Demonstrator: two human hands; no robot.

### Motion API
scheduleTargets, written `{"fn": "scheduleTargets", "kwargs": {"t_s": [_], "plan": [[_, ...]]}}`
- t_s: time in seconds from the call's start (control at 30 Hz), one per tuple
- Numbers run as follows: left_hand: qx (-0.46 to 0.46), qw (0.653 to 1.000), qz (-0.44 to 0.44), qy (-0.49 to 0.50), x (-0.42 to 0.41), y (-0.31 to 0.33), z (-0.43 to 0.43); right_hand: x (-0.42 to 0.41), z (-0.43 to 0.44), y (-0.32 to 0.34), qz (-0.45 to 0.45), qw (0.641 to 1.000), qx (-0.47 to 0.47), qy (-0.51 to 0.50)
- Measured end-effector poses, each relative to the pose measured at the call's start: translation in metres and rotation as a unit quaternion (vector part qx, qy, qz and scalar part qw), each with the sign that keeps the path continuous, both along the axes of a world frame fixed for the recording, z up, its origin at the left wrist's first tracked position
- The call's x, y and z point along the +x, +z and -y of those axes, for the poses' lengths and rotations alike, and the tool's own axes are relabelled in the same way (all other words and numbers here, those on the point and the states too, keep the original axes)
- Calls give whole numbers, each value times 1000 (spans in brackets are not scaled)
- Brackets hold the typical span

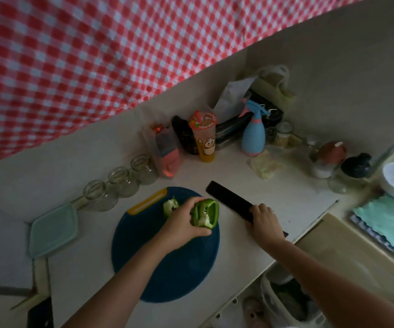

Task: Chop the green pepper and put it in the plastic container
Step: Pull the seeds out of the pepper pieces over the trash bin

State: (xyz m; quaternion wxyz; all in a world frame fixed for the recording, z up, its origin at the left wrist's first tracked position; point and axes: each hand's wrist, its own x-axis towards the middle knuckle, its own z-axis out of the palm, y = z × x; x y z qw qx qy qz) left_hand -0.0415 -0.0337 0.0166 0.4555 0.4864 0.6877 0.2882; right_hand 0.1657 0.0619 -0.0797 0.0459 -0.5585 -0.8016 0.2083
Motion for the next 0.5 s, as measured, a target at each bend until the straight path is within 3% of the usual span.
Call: {"fn": "scheduleTargets", "kwargs": {"t_s": [0.1,0.23,0.3,0.5], "plan": [[-7,1000,2,-13,7,-6,-3,5,5,10,-38,999,-3,1],[-9,999,-22,-43,19,-11,-6,14,15,62,-230,973,32,2],[-1,998,-32,-49,28,-10,-11,21,21,92,-293,956,0,-22],[90,991,-76,-64,84,5,-34,27,20,119,-218,963,-147,-59]]}}
